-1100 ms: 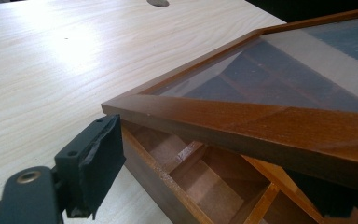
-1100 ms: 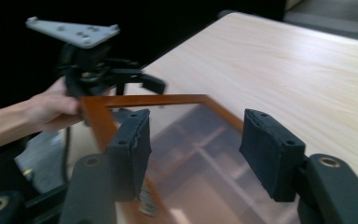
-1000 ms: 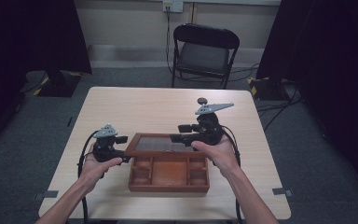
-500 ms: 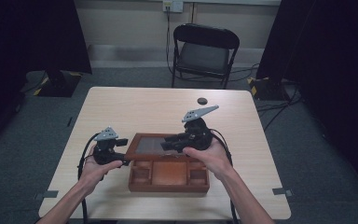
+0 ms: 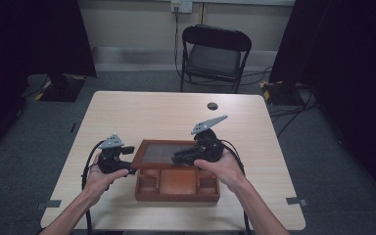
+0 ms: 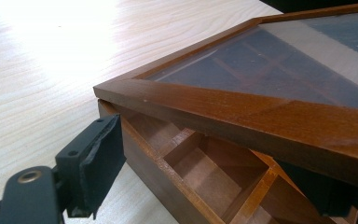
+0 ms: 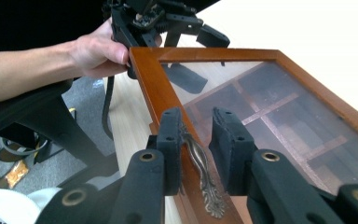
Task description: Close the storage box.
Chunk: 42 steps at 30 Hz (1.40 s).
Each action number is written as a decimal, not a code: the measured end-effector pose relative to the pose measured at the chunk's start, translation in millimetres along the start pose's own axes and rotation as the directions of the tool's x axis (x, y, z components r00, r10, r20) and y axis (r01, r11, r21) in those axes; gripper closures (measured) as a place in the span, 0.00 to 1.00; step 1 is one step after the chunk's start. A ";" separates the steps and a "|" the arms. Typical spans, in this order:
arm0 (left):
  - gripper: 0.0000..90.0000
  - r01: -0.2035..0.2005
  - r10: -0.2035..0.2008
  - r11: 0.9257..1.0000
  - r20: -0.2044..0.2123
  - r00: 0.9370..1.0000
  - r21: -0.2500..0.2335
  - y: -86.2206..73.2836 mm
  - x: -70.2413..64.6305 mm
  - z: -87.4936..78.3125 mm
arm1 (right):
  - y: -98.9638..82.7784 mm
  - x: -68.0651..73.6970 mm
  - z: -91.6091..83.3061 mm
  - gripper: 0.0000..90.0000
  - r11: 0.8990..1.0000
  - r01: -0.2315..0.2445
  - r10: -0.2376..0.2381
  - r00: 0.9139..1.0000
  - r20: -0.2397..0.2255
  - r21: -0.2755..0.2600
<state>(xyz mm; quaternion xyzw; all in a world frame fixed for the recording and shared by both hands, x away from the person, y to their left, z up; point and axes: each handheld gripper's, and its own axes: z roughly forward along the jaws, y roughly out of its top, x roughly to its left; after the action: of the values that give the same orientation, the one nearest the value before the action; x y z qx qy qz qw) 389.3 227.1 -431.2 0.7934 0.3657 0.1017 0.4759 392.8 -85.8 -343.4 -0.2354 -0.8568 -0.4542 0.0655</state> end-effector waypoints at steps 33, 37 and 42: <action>0.20 0.032 -0.022 0.995 -0.101 0.995 0.099 -20.7 36.2 -20.0 | -18.4 3.9 19.4 0.94 0.995 0.049 -0.048 0.999 -0.022 0.092; 0.20 0.065 -0.054 0.994 -0.118 0.992 0.090 -24.4 45.0 -24.5 | -28.0 5.7 25.8 0.94 0.992 0.046 -0.045 0.999 -0.017 0.113; 0.20 0.079 -0.069 0.994 -0.123 0.990 0.079 -24.5 48.1 -25.1 | -39.0 1.3 30.5 1.00 0.992 0.028 -0.028 1.000 -0.001 0.121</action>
<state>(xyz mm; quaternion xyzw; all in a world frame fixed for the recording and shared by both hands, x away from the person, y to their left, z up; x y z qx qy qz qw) 398.9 283.6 -447.3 0.7909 0.4269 0.1158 0.4229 376.7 -79.2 -389.8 -0.2189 -0.8860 -0.4021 0.0731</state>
